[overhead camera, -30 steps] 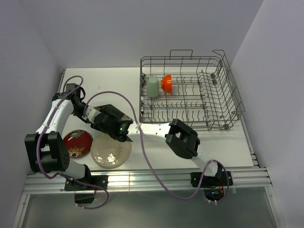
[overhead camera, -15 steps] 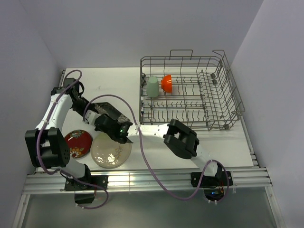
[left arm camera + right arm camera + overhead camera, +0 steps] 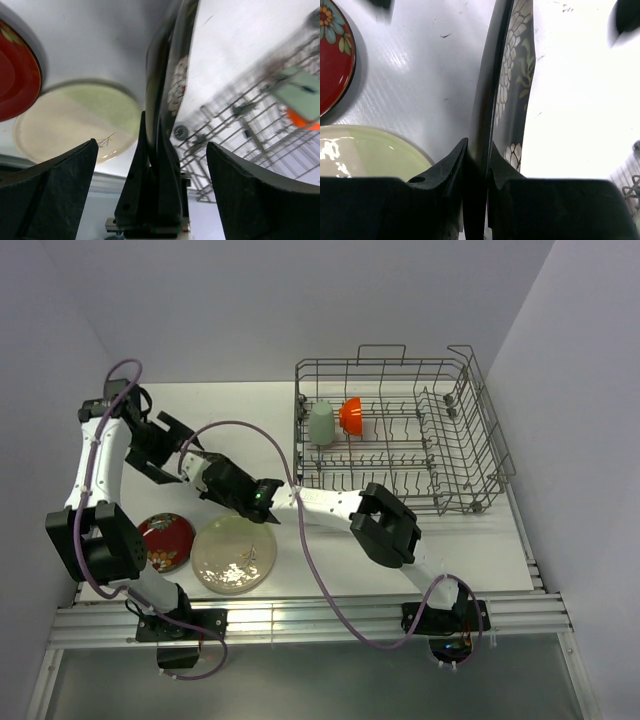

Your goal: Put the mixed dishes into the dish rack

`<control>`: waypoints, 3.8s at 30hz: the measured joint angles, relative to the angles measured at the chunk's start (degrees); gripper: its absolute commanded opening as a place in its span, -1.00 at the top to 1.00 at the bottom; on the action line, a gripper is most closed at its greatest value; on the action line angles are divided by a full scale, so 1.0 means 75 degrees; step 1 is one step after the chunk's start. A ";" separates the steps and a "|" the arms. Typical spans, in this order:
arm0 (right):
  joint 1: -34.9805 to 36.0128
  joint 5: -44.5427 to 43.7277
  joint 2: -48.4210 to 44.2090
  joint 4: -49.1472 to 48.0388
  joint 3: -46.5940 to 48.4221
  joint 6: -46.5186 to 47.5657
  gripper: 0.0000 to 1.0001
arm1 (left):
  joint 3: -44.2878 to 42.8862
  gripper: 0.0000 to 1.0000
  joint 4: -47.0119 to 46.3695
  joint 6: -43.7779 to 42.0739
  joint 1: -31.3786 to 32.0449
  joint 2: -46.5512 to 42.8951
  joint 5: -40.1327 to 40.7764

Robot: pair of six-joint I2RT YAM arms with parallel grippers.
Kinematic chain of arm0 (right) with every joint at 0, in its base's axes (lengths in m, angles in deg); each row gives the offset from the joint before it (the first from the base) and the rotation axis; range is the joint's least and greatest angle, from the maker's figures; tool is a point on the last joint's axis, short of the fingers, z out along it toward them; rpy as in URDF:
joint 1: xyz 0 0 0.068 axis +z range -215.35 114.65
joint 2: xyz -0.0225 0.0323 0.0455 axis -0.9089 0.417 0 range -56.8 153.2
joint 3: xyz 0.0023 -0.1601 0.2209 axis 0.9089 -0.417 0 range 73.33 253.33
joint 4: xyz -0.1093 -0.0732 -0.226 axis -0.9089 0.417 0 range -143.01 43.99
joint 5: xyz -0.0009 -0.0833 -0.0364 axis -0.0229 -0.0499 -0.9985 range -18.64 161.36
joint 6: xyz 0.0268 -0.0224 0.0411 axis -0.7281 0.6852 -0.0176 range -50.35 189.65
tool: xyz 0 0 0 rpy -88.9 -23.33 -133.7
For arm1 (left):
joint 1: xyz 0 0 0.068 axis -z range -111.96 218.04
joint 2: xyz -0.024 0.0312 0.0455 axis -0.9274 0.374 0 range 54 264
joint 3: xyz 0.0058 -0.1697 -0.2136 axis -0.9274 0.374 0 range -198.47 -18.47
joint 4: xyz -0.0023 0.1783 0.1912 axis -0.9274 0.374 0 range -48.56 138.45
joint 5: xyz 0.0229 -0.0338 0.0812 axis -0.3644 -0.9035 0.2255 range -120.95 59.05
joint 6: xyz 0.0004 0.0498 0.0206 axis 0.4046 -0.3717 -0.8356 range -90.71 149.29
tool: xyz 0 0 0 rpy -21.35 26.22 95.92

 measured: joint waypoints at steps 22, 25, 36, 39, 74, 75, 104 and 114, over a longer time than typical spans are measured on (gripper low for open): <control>-0.1253 0.2588 0.0119 0.1364 0.1582 -0.2751 1.00 | -0.2728 -0.96 0.0941 -0.0006 -0.0968 0.0195 0.0023; -0.1547 0.2838 0.0070 0.1358 0.1577 -0.3293 1.00 | -0.2818 -0.95 0.1049 -0.0041 -0.0976 0.0122 0.0003; -0.2573 0.3829 -0.0848 0.1230 0.1370 -0.5394 1.00 | -0.2550 -0.91 0.0985 -0.0443 -0.0982 -0.1335 -0.0096; -0.2792 0.4127 -0.1125 0.1000 0.1416 -0.5954 1.00 | -0.1807 -0.91 0.0994 -0.0472 -0.0982 -0.2011 -0.0184; -0.4296 0.1757 -0.8836 0.3506 -0.4062 -0.6615 1.00 | -0.0140 -0.84 -0.1037 0.0697 0.2993 -0.1851 0.0411; -0.4296 0.1731 -0.8836 0.3497 -0.4150 -0.6610 1.00 | -0.0122 -0.84 -0.1055 0.0644 0.3040 -0.1842 0.0466; -0.4243 0.1172 -0.7970 0.1693 -0.5345 -0.6484 1.00 | 0.0714 -0.84 -0.1256 -0.0029 0.3343 -0.1743 0.0801; -0.3870 0.0729 -0.7973 0.1451 -0.5887 -0.6260 1.00 | 0.0903 -0.84 -0.1253 -0.0029 0.3351 -0.1743 0.0819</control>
